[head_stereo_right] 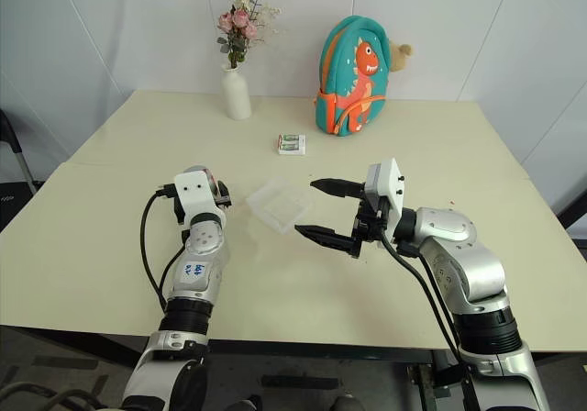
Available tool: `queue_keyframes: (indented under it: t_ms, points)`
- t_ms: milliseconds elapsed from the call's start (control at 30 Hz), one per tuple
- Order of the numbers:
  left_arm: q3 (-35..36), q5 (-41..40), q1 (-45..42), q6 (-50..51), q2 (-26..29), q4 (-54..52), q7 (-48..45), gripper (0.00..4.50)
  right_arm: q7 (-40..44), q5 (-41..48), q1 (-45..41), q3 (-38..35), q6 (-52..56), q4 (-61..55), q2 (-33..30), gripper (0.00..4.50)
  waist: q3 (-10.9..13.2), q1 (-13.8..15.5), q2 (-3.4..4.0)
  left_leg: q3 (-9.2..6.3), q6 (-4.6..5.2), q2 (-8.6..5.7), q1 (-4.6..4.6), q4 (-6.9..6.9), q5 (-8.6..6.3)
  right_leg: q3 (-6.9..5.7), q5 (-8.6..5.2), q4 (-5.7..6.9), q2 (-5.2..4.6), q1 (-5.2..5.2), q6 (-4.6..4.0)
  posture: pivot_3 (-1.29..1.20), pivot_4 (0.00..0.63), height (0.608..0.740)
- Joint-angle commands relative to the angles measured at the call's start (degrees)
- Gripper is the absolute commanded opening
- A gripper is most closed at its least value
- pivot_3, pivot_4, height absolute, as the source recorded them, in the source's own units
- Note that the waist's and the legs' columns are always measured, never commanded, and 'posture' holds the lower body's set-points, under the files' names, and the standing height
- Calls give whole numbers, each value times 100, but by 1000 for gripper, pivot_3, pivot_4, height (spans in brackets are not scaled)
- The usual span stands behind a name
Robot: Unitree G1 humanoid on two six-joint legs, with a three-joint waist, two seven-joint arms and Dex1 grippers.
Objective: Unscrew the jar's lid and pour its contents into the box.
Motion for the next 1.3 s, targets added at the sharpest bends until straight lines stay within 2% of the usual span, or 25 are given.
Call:
queue_keyframes:
  t_ms: [33, 67, 333, 500, 633, 767, 933, 1133, 1300]
  points:
    - [-62, 77, 52, 25, -27, -298, 66, 2916, 32, 123, 35, -131, -5, -135, -58, 4500, 0, -4, 0, 0, 0, 0, 0, 0, 0, 0, 0, 0, 0, 0, 0, 0, 150, 740]
    - [-48, 53, 63, 41, -36, -311, 67, 2718, 25, 128, 36, -133, 1, -134, -54, 4500, 0, -5, 0, 0, 0, 0, 1, 0, 0, 0, 0, 1, 0, 0, 0, 0, 150, 740]
    - [-65, -55, 351, 162, 132, -776, -360, 2713, -30, 147, 72, -103, 25, -188, -33, 4500, 0, -11, 0, 1, 0, 0, 1, 0, 0, 0, 0, 1, 0, 0, 0, 0, 150, 740]
    - [-93, -600, 689, -215, 988, -1369, -2107, 2713, -105, 141, 100, -57, 63, -241, 3, 4500, 0, -26, 1, 1, -1, 5, 2, -4, 0, 0, -1, 7, 6, -6, -3, 0, 150, 740]
    - [88, -1612, 956, -110, 1750, -1670, -3939, 2713, -127, 138, 134, -47, 98, -245, 8, 4500, 0, -10, 1, 1, -2, 5, 2, -3, 0, 0, -3, 10, 5, -5, -7, 0, 150, 740]
    - [420, -2694, 1252, 314, 2323, -1674, -5448, 2713, -168, 145, 166, -24, 127, -266, 54, 4500, 0, -20, 1, 1, -1, 6, 3, -5, 0, 0, -5, 9, 4, -4, -10, 0, 150, 740]
    - [307, -3231, 1548, 556, 2739, -1589, -6735, 2713, -213, 134, 220, 12, 142, -326, 94, 4500, 0, -23, 1, 1, -1, 8, 5, -8, -1, 0, -8, 10, 5, -4, -16, 0, 150, 740]
    - [89, -2742, 1435, -144, 3066, -614, -7390, 2713, -295, 117, 266, 4, 159, -396, 113, 4500, 0, -29, 2, 1, -1, 8, 8, -7, 0, 0, -10, 11, 4, -3, -19, 0, 150, 740]
    - [-167, -2225, 1027, -1200, 3280, 551, -7888, 2713, -376, 115, 282, 11, 170, -449, 137, 4500, 0, -22, 2, 1, -1, 9, 9, -8, 0, 0, -11, 12, 4, -4, -22, 0, 150, 740]
